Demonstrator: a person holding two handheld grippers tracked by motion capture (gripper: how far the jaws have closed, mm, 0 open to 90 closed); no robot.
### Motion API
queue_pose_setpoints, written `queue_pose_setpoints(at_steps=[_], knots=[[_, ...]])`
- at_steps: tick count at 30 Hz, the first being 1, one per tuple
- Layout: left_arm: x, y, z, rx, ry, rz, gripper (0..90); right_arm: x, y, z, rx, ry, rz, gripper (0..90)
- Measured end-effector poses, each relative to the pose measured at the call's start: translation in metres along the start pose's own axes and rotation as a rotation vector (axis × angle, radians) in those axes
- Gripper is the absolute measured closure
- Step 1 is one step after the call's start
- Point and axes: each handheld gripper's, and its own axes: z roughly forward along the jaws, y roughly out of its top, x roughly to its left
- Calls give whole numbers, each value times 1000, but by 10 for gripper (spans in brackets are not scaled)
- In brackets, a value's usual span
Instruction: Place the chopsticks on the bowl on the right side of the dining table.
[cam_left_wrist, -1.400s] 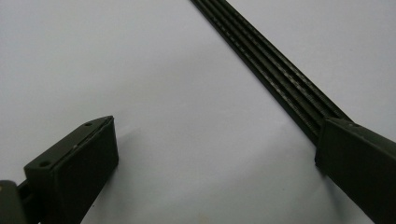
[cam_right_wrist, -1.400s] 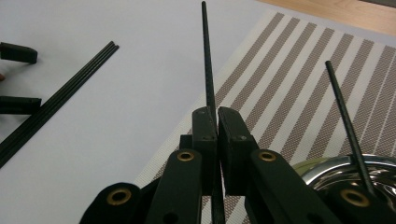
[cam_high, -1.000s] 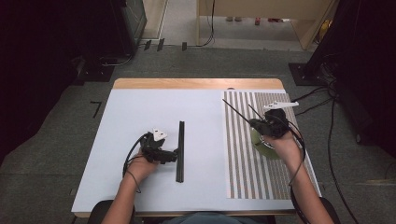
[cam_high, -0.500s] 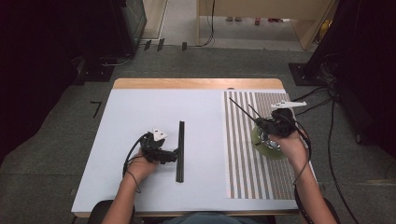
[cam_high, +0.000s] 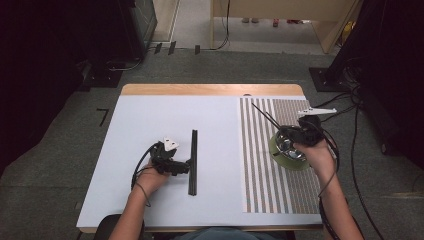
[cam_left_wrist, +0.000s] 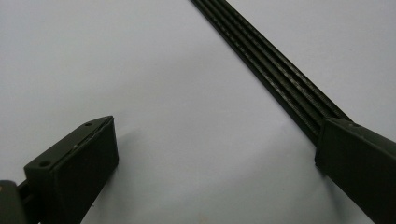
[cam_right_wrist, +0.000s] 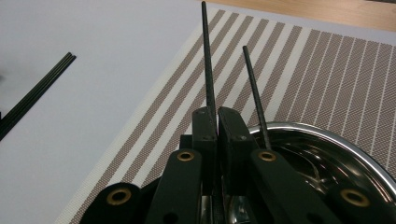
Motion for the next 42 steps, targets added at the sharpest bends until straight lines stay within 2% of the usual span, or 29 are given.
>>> queue_pose_setpoints(at_steps=[23,42], knots=[[0,0,0,0,0,0,0,-26,-7,-7,-4,-28,45,873],[0,0,0,0,0,0,0,-43,-14,-9,12,-23,75,873]])
